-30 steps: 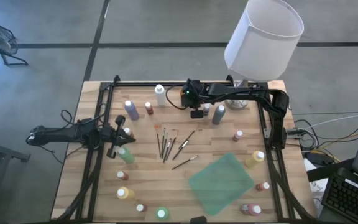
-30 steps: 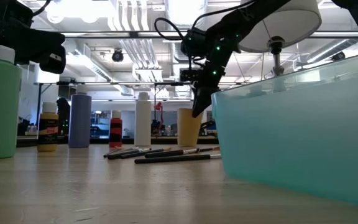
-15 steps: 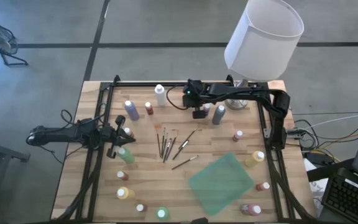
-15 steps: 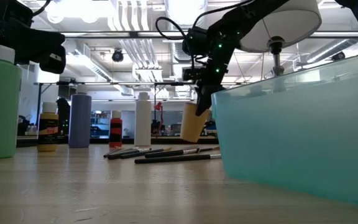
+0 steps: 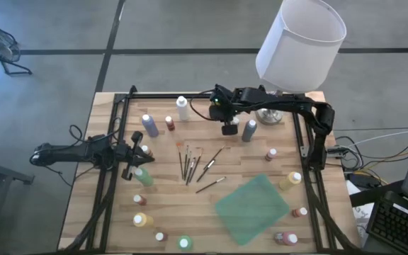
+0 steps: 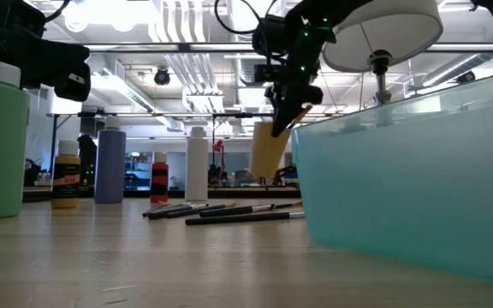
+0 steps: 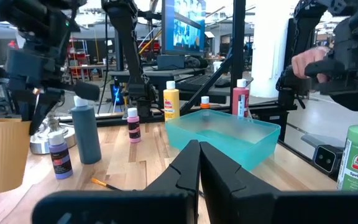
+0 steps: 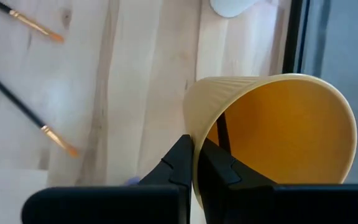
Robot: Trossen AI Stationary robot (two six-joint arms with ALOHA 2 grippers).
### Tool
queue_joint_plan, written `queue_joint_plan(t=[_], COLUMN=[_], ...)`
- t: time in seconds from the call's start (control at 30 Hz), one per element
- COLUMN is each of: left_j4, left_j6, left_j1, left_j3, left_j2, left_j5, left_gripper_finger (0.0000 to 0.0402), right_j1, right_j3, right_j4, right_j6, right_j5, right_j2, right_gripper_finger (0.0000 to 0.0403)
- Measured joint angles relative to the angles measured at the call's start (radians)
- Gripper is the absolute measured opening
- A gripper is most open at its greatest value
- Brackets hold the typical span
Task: Pick & Place Paint Supplies
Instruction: Adjust the yellow cup
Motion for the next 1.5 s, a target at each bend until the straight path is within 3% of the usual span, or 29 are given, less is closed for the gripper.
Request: queue_joint_plan(t=[0.23,0.53,1.13,1.5], left_j4=[-0.001,0.0,0.0,-0.001], left_j6=[0.0,0.0,0.0,0.0], left_j1=[0.0,0.0,0.0,0.0], left_j3=[0.0,0.0,0.0,0.0], left_j2=[0.0,0.0,0.0,0.0], left_j5=[0.0,0.0,0.0,0.0], left_gripper_finger=[0.0014,0.0014,0.0014,0.0014], right_j1=[-0.005,-0.005,-0.012,-0.031], right_j3=[0.207,0.343,0.33,0.19], right_j4=[-0.228,-0.327,-0.321,-0.206], right_j6=[0.051,0.05,0.072,0.078], right_j5=[-0.015,-0.036,-0.028,-0.026], right_j2=[0.109,0.28,0.28,0.217], right_gripper_finger=[0.0009,0.0008,0.0008,0.0008])
